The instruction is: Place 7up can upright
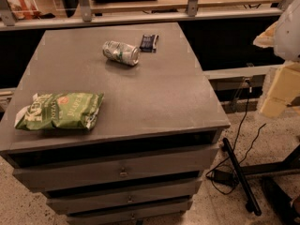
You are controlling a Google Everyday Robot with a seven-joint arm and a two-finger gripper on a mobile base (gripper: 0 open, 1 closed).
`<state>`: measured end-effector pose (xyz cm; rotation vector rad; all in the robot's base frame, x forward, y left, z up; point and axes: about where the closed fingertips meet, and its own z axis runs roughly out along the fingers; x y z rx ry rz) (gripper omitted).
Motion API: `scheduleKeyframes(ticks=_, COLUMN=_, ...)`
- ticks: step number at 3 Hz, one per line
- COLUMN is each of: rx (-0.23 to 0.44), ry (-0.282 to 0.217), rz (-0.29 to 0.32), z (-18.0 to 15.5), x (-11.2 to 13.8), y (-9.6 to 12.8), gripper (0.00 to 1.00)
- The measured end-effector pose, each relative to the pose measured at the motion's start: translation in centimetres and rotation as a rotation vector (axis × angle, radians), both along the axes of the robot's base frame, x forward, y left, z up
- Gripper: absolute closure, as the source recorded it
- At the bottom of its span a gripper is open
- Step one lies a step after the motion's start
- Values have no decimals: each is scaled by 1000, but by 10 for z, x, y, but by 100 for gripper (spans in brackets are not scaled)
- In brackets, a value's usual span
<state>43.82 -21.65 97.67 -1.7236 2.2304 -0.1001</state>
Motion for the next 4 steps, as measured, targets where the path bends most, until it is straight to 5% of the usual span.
scheduleKeyframes(ticks=3, rx=75, ry=-16, rz=-2, z=5, x=16, y=13, gripper=0)
scheduleKeyframes(ticks=4, rx=125, ry=-18, rz=-13, z=7, x=50, y=28, gripper=0)
